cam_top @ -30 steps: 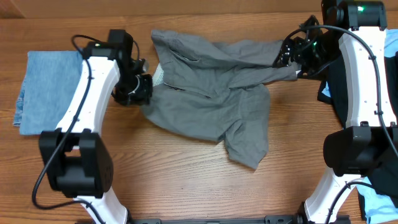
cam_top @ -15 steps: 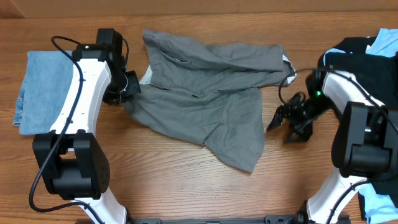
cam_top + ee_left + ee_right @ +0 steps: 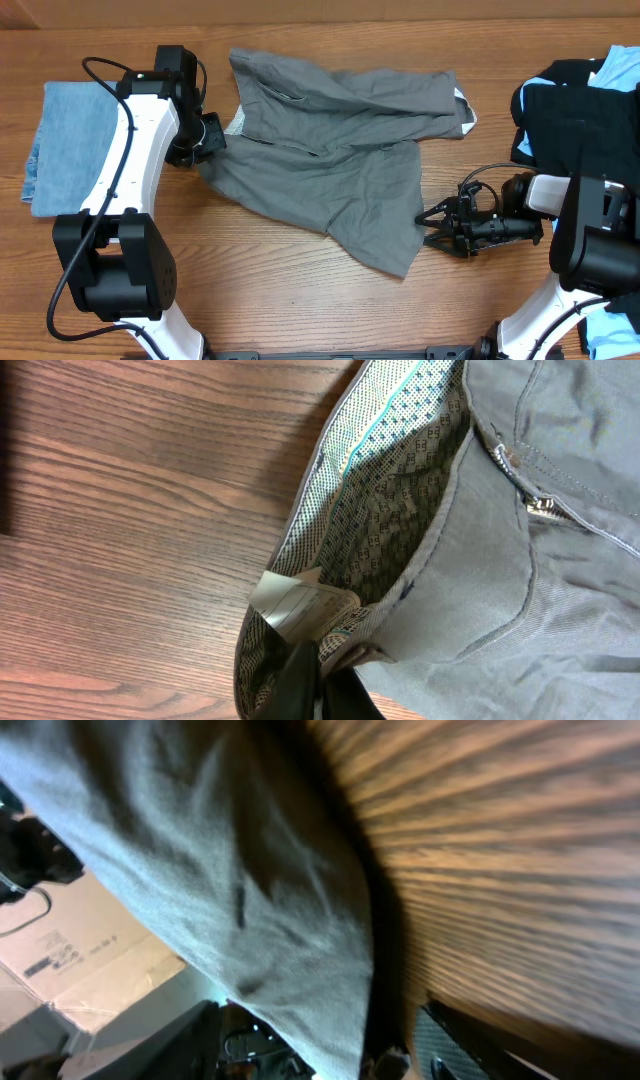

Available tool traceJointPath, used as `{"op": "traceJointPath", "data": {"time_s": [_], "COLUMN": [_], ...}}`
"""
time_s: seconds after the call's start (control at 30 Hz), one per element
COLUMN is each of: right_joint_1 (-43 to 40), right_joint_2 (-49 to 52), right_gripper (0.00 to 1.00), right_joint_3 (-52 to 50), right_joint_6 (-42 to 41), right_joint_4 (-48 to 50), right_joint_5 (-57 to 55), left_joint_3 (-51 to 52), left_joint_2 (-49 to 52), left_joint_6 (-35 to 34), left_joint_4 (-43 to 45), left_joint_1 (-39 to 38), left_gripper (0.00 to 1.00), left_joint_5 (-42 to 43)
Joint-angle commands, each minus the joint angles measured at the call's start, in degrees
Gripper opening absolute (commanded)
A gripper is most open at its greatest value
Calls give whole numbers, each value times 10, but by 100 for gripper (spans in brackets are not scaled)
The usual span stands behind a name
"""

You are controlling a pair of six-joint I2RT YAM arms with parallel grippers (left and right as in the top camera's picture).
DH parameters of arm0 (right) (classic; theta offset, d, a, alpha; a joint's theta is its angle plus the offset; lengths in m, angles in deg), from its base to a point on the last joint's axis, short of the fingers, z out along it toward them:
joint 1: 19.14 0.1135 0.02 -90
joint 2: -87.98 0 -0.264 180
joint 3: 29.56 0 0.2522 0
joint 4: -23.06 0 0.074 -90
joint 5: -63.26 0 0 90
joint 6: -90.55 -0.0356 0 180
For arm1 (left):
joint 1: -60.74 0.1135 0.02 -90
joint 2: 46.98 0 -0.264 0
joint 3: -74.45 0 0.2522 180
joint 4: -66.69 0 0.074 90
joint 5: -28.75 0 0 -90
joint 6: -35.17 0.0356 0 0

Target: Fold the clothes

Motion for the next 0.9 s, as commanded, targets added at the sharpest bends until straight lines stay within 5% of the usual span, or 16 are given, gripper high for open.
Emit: {"op": "traceJointPath", "data": {"time_s": [0.0,0.03,0.07,0.1,0.33,0.63,0.87], "right_joint_1": [3,3,3,3,2,2,2], "right_joint_2": [7,7,7,7,-10,-79,-79], "right_gripper": [44,32,7,4,4,4,4], "right_joint_3": [-18,-18,-15,-13,51,330,353], "right_joint_6": [-2,-2,-2,-2,-2,-102,-158], "right_joint_4": [23,25,33,33,-2,-190,-225], "right_joint_5": [-14,-14,-15,-15,-30,-226,-325], "left_joint_3": [3,3,3,3,3,3,3], "left_joint_2": [-1,-1,-1,-1,-1,-1,-1], "left_joint_6": [11,11,11,12,30,36,37], "left_joint_4": [0,0,0,0,0,9,9], "left_joint_1": [5,5,5,5,6,5,5], "left_gripper": [4,4,4,4,4,4,4], "left_joint_5": [-10,-10,-10,-10,-10,0,0]}}
